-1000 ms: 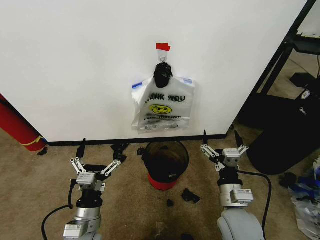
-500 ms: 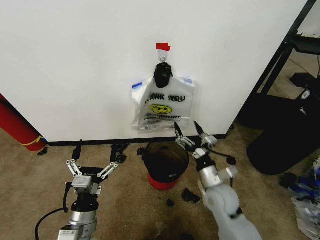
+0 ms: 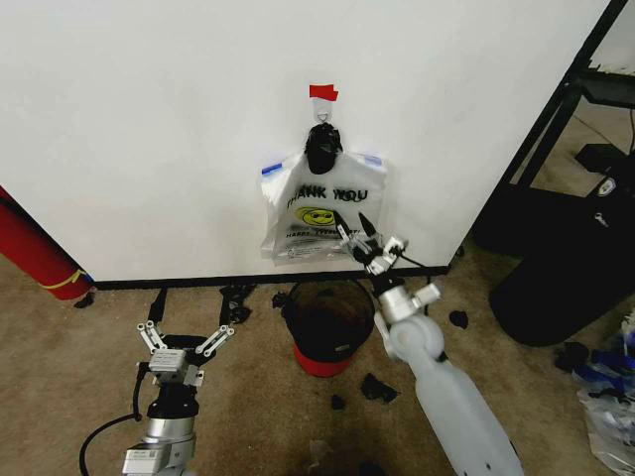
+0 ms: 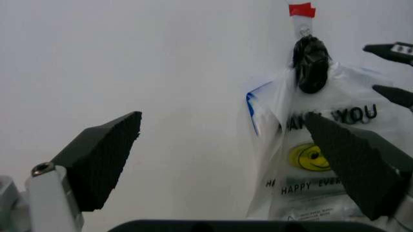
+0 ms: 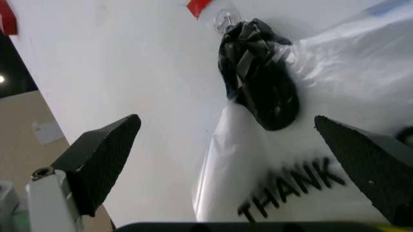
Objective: Pick up the garbage bag from the wall and place it over the trash bin.
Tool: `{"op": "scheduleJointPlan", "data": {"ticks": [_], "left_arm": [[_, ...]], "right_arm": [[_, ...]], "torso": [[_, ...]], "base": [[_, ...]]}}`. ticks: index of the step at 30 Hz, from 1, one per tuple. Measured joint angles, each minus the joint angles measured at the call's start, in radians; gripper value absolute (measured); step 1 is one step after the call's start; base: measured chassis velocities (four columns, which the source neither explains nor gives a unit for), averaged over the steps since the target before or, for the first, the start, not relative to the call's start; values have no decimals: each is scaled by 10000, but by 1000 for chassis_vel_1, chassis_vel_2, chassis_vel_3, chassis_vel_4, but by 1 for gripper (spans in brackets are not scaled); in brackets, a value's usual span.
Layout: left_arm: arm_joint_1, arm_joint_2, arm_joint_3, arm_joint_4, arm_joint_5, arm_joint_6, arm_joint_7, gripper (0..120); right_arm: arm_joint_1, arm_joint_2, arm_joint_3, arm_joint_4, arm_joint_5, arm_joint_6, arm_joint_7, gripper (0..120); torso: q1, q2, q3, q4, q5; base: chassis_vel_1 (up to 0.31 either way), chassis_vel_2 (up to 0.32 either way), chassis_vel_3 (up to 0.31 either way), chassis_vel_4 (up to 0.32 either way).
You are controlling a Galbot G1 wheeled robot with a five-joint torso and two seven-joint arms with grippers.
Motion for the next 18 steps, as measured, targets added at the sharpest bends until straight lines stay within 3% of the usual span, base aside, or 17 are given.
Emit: {"op": "scheduleJointPlan", "data": {"ticks": [9, 18], "left_arm": [[-195, -18, -44, 263, 37, 15, -21, 100], [-270, 1, -19, 384, 35, 17, -36, 100]], "right_arm": [[1321, 784, -212, -1603, 163, 141, -384, 100], [1659, 876, -159, -1968, -294, 223, -401, 85]], "torso": [[0, 0, 0, 0, -1], [0, 0, 0, -1, 0]], "base": [[0, 0, 0, 0], [0, 0, 0, 0]]}}
